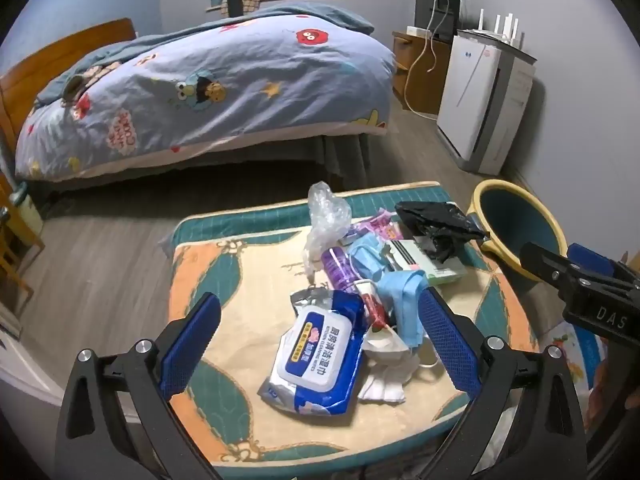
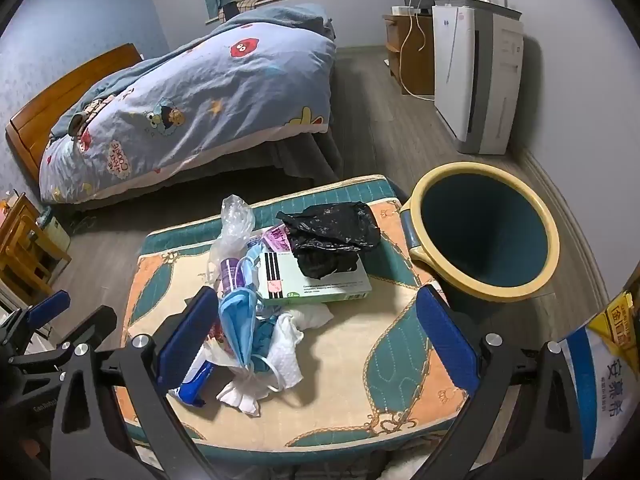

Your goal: Collect trash

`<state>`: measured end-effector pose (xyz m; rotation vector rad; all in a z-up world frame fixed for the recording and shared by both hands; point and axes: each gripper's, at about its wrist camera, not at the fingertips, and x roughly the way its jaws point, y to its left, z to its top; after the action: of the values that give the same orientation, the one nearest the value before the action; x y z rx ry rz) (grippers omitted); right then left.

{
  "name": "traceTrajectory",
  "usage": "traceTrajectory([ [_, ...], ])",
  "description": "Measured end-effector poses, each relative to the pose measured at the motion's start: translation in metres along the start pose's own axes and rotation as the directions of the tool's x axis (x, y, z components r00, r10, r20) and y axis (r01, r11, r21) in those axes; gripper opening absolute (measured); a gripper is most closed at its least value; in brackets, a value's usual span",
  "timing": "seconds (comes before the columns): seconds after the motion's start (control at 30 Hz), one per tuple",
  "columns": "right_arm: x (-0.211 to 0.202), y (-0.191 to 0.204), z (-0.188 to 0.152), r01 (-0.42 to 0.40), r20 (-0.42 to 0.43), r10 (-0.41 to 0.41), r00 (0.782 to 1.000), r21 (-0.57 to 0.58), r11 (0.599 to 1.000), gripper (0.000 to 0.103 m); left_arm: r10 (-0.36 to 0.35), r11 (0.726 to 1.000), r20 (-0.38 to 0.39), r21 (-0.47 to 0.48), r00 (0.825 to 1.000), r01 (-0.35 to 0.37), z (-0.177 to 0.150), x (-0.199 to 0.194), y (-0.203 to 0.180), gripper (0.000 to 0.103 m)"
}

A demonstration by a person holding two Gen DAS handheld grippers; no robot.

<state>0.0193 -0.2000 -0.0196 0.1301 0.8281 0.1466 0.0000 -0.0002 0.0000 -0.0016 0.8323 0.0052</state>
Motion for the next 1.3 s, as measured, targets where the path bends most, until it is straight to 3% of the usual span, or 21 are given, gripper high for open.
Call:
traceTrajectory([
  [1.3, 0.001, -0.003, -0.001, 0.022, -0.001, -0.022, 1.000, 0.010, 1.000, 0.097, 0.010, 1.000, -0.002, 0.011, 1.000, -0.010, -0.004, -0.001, 0.003, 0.098],
])
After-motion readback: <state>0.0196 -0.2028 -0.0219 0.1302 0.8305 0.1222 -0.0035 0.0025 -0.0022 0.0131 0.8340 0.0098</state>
